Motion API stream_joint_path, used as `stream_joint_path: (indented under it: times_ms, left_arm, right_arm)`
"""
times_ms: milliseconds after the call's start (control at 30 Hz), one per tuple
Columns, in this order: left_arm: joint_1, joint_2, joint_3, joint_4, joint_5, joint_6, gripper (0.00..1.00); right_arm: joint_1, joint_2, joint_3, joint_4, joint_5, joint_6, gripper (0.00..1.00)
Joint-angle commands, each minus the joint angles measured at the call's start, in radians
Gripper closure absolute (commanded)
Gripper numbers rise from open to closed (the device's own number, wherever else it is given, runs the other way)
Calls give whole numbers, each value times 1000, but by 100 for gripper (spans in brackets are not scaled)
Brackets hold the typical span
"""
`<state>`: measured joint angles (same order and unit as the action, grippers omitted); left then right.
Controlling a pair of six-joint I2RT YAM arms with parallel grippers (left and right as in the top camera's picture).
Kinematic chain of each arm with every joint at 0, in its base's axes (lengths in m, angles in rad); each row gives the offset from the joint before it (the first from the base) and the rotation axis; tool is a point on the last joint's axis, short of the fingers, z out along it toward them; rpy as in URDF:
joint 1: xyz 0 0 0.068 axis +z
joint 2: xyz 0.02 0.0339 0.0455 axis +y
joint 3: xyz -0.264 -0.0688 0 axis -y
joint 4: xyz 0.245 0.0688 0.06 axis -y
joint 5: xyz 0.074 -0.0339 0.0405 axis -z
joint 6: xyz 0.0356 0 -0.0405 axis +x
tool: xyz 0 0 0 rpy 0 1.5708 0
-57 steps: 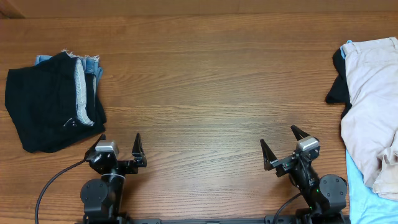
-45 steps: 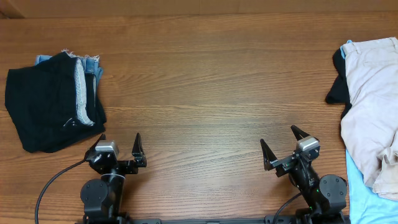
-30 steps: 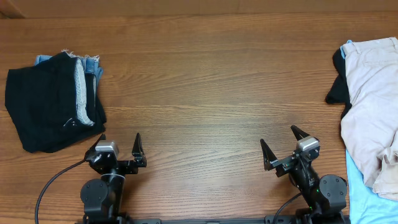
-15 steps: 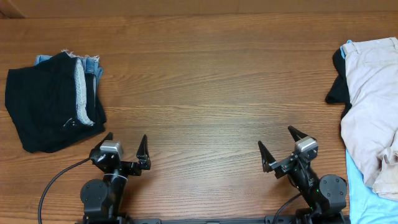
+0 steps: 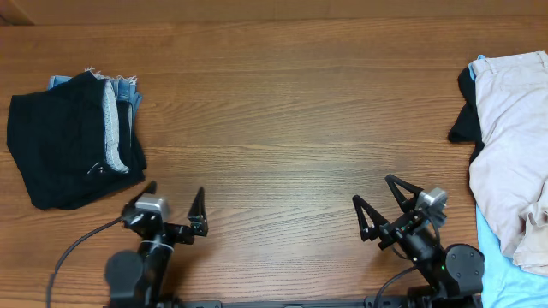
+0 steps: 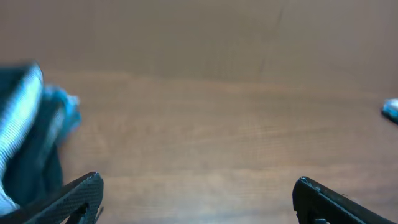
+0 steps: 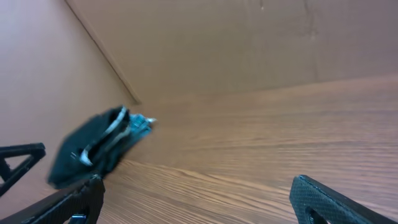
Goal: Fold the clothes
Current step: 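Reach the right gripper to the beige shorts and grasp them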
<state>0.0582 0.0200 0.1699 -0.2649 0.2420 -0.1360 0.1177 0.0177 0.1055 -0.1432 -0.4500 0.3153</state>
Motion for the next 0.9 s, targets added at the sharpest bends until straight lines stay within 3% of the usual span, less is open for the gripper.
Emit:
stream_joint_path:
  times_ms: [0, 133, 267, 367, 533, 733, 867]
  left_arm:
    - [-6, 48, 180, -26, -98, -6, 0]
    - [-6, 209, 354, -130, -143, 6, 0]
    - [-6, 461, 564, -257, -137, 8, 0]
    - [-6, 663, 756, -407, -140, 9, 0]
    - [-6, 1030, 1152, -690, -108, 51, 0]
    - [-6, 1180, 1313, -745, 83, 66, 0]
    - [-6, 1220, 1324, -697, 95, 66, 0]
  right_arm:
    - [-3, 50, 118, -18, -14, 79, 0]
    - [-3, 210, 248, -45, 0, 79, 0]
    - [-3, 480, 450, -144, 6, 66, 0]
    - [-3, 695, 612, -232, 38, -26, 0]
    - [-3, 1115, 1008, -518, 98, -129, 0]
    - [-24, 1357, 1228, -769, 60, -137, 0]
    - [-185, 1481, 1387, -902, 184, -40, 0]
